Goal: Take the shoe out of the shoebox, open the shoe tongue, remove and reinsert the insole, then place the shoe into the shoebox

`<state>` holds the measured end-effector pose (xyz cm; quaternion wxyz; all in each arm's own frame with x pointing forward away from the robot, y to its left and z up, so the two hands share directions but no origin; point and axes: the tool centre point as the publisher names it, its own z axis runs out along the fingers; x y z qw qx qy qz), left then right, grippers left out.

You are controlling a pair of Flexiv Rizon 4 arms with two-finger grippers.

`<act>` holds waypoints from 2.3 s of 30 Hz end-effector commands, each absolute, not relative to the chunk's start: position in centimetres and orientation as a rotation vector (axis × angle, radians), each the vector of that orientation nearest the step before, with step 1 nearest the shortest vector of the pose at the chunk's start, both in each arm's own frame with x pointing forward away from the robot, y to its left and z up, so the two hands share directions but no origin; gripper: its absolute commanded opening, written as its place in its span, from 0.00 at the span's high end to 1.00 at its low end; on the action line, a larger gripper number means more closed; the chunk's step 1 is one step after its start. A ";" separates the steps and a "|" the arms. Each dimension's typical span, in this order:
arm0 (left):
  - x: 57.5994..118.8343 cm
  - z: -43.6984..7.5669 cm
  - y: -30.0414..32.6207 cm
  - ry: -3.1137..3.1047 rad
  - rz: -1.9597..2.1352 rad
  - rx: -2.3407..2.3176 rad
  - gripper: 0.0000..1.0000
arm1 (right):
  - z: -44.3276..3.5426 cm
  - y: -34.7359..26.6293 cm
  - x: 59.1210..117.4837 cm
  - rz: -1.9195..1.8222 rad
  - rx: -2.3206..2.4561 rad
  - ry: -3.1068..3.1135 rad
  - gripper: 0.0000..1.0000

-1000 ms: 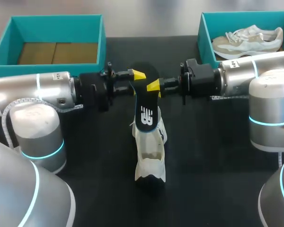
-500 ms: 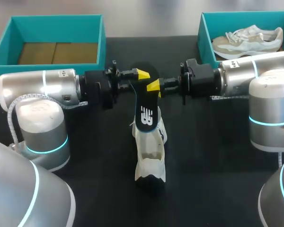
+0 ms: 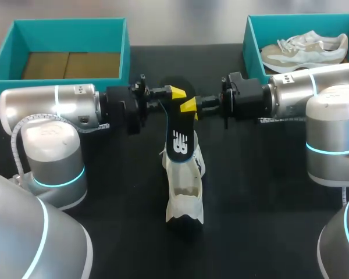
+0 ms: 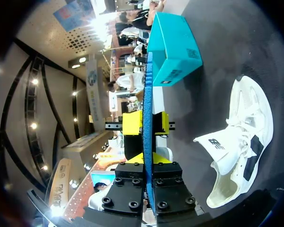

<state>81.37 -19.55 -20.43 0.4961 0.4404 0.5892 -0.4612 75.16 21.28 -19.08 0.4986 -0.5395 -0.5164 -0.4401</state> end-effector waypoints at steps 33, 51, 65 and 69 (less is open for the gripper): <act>78.8 -20.0 -18.2 1.453 -1.083 1.088 1.00 | -18.5 18.7 74.4 -1.122 -1.217 -1.409 0.00; 72.7 -17.7 -14.7 1.542 -1.221 1.114 1.00 | -19.9 15.6 74.3 -1.081 -1.351 -1.577 0.00; 69.2 -17.6 -14.3 1.670 -1.455 1.179 1.00 | -21.9 13.0 72.3 -0.958 -1.016 -2.211 0.00; 69.2 -17.6 -14.3 1.670 -1.455 1.179 1.00 | -21.9 13.0 72.3 -0.958 -1.016 -2.211 0.00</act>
